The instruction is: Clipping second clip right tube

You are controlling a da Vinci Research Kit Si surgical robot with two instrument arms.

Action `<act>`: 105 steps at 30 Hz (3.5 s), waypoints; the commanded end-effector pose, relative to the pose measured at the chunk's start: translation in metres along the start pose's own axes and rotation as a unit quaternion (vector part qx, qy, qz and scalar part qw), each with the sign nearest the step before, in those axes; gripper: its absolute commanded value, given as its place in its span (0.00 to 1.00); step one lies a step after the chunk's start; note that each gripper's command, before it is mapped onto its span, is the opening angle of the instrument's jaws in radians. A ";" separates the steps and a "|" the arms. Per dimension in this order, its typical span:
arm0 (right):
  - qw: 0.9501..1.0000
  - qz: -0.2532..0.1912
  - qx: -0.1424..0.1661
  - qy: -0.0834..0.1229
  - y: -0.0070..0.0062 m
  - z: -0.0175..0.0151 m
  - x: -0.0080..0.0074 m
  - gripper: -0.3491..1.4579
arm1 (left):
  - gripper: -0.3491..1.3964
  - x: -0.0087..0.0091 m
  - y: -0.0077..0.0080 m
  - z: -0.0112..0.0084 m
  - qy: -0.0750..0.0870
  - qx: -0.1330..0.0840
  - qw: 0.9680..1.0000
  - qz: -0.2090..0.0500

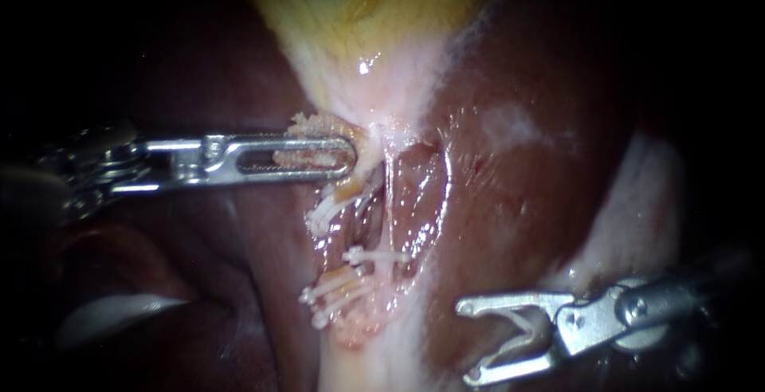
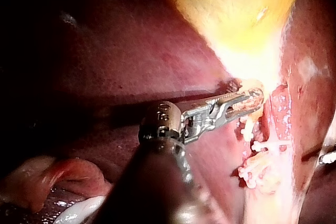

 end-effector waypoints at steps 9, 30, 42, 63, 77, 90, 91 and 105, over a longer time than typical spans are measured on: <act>1.000 0.000 0.000 0.000 0.0000 0.0000 0.0000 0.47 | 0.00 -0.0002 0.0000 -0.0003 0.001 0.001 1.000 0.000; 1.000 0.000 0.000 0.000 0.0000 -0.0002 0.0001 0.47 | 0.00 -0.0063 -0.0006 -0.0089 -0.030 -0.007 0.999 -0.013; 1.000 0.000 0.000 0.000 0.0000 -0.0002 0.0001 0.46 | 0.00 -0.0062 -0.0006 -0.0089 -0.030 -0.008 0.999 -0.013; 0.980 0.195 -0.020 0.013 0.0059 0.0008 0.0041 0.46 | 0.00 -0.0060 -0.0007 -0.0088 -0.031 -0.008 0.999 -0.013; 0.963 0.266 -0.039 0.021 0.0123 0.0044 0.0037 0.45 | 0.00 -0.0059 -0.0009 -0.0088 -0.032 -0.009 0.999 -0.013; 0.952 0.301 -0.050 0.024 0.0137 0.0073 0.0010 0.45 | 0.00 -0.0057 -0.0009 -0.0086 -0.032 -0.010 0.999 -0.013; 0.952 0.300 -0.049 0.024 0.0138 0.0074 0.0008 0.45 | 0.00 -0.0057 -0.0009 -0.0086 -0.033 -0.010 0.999 -0.013; 0.948 0.313 -0.045 0.023 0.0141 0.0100 -0.0003 0.45 | 0.00 -0.0057 -0.0010 -0.0085 -0.033 -0.010 0.999 -0.013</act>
